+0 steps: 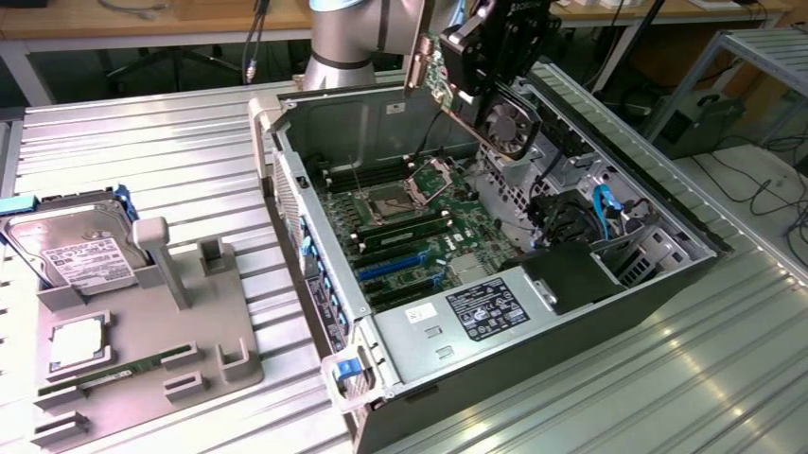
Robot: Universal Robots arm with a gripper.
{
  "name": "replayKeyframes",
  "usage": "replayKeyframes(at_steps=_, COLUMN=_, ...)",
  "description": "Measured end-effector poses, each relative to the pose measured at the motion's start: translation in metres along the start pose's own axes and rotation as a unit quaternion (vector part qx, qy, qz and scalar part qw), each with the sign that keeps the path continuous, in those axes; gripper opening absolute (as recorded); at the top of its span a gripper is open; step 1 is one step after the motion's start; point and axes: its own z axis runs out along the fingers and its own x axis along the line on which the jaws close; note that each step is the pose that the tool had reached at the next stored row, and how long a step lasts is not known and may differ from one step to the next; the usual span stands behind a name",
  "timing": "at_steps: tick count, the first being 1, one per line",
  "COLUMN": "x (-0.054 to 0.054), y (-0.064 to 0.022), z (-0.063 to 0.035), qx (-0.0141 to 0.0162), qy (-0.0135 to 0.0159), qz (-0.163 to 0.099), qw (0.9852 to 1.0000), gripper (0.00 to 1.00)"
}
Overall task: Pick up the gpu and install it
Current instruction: 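Insert the gpu into the slot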
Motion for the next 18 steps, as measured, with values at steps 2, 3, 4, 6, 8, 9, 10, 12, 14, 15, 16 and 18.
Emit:
replayKeyframes(at_steps=2, x=0.0000, y=0.0000, z=0.0000, qx=-0.0001, qy=-0.0001, qz=-0.007, qw=1.0000, gripper=0.28)
replayKeyframes(at_steps=3, x=0.0000, y=0.0000, z=0.0000, qx=-0.0001, qy=-0.0001, qz=-0.011, qw=0.9999, gripper=0.28)
replayKeyframes(at_steps=4, x=0.0000, y=0.0000, z=0.0000, qx=-0.0001, qy=-0.0002, qz=-0.015, qw=0.9999, gripper=0.28)
replayKeyframes(at_steps=6, x=0.0000, y=0.0000, z=0.0000, qx=-0.0002, qy=-0.0003, qz=-0.023, qw=0.9997, gripper=0.28)
replayKeyframes(at_steps=8, x=0.0000, y=0.0000, z=0.0000, qx=-0.0003, qy=-0.0004, qz=-0.032, qw=0.9995, gripper=0.28)
replayKeyframes(at_steps=9, x=0.0000, y=0.0000, z=0.0000, qx=-0.0004, qy=-0.0004, qz=-0.037, qw=0.9993, gripper=0.28)
replayKeyframes(at_steps=10, x=0.0000, y=0.0000, z=0.0000, qx=-0.0004, qy=-0.0005, qz=-0.041, qw=0.9992, gripper=0.28)
replayKeyframes(at_steps=12, x=0.0000, y=0.0000, z=0.0000, qx=-0.0006, qy=-0.0006, qz=-0.053, qw=0.9986, gripper=0.28)
replayKeyframes(at_steps=14, x=0.0000, y=0.0000, z=0.0000, qx=-0.0006, qy=-0.0007, qz=-0.063, qw=0.9980, gripper=0.28)
replayKeyframes(at_steps=15, x=0.0000, y=0.0000, z=0.0000, qx=-0.0007, qy=-0.0008, qz=-0.067, qw=0.9977, gripper=0.28)
replayKeyframes(at_steps=16, x=0.0000, y=0.0000, z=0.0000, qx=-0.0007, qy=-0.0009, qz=-0.072, qw=0.9974, gripper=0.28)
replayKeyframes(at_steps=18, x=0.0000, y=0.0000, z=0.0000, qx=-0.0008, qy=-0.0009, qz=-0.080, qw=0.9968, gripper=0.28)
